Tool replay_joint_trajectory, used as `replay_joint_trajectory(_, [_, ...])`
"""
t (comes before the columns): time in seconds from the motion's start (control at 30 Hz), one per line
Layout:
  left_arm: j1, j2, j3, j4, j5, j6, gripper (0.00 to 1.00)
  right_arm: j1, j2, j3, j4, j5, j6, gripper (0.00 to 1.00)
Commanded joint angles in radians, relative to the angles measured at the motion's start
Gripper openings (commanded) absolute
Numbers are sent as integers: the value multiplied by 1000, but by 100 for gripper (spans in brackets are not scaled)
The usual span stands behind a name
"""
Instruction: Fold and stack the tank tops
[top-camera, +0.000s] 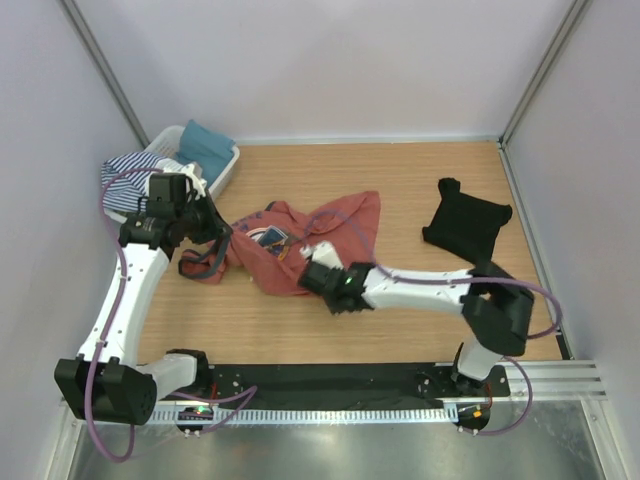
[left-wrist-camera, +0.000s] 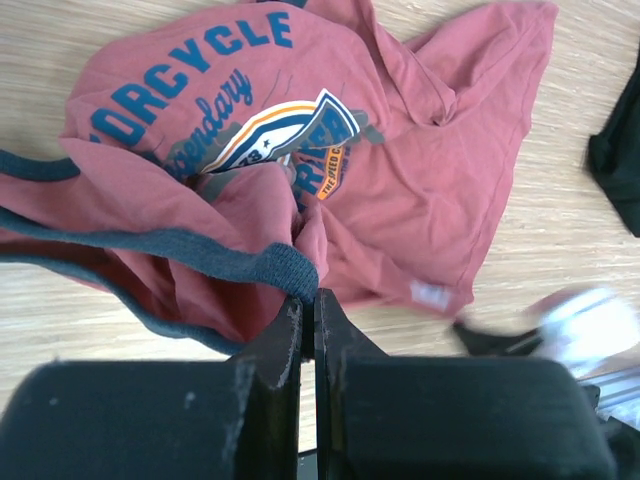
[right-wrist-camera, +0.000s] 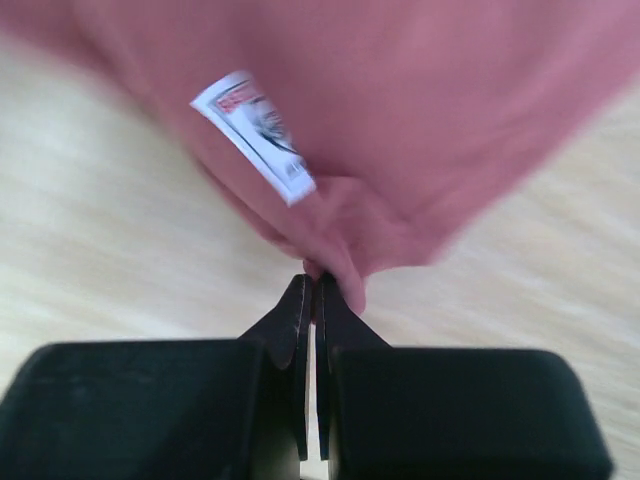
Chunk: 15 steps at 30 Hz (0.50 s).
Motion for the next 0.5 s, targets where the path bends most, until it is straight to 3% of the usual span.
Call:
replay_joint_trajectory(0.0, [7,12,69,14,-17,1,0,-230,-192,77,-10,56,-96,1])
replay_joint_trajectory(0.2, [36,26,169,3,-68,-5,0,-651,-275,322,-37,-143,-209,1])
replay_joint_trajectory(0.3, [53,3,225,29,-89,-36,0,-787,-222,469,-100,-243,-242,1])
replay_joint_trajectory(0.47, [53,3,369,100,-152,-82,0,-903,-142,748,-180,-350,-242,1])
